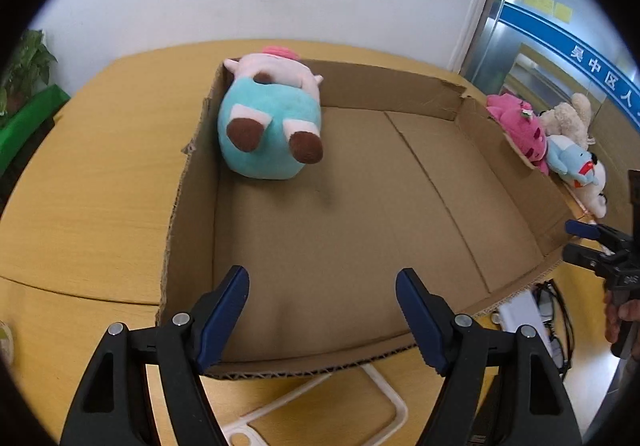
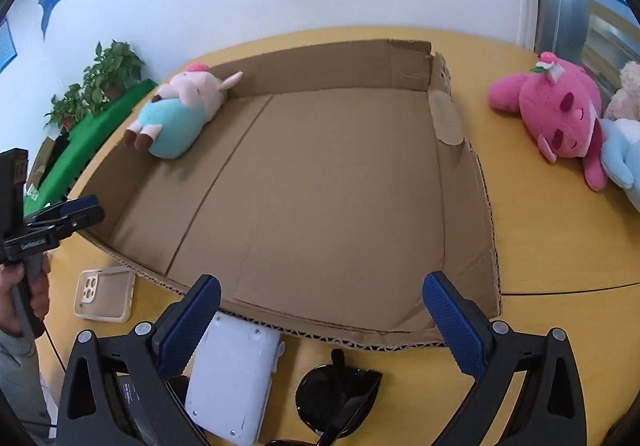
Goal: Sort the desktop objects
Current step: 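Grasp the black charger box with the right tool, then carry the charger box into the cardboard box and open the right tool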
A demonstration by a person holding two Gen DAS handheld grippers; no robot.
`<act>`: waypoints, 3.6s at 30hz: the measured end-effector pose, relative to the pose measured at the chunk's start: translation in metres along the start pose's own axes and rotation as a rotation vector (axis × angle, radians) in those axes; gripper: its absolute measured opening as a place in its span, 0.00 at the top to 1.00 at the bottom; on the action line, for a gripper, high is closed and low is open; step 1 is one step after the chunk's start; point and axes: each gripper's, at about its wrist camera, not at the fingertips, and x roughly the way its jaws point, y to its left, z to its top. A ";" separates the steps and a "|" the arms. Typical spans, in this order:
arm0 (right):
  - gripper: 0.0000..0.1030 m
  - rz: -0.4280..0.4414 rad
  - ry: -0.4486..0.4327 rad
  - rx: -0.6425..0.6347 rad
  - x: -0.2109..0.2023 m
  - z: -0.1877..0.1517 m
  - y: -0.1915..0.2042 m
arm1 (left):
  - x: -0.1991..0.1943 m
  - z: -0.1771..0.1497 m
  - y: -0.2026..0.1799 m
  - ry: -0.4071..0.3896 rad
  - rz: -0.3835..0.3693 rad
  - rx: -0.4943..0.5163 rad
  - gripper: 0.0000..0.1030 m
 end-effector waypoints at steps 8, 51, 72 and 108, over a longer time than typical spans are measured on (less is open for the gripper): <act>0.00 -0.019 -0.035 -0.049 -0.025 -0.012 0.003 | -0.004 -0.001 0.006 0.002 0.021 0.005 0.26; 0.15 0.350 0.102 -0.451 -0.014 -0.165 0.153 | -0.022 -0.131 -0.053 0.194 -0.357 -0.116 0.39; 0.16 0.136 -0.455 -0.612 -0.159 0.069 0.153 | -0.164 0.110 -0.097 -0.464 -0.314 0.208 0.39; 0.16 0.275 0.142 -0.291 0.193 0.205 0.043 | 0.194 0.213 0.001 0.177 -0.217 -0.068 0.40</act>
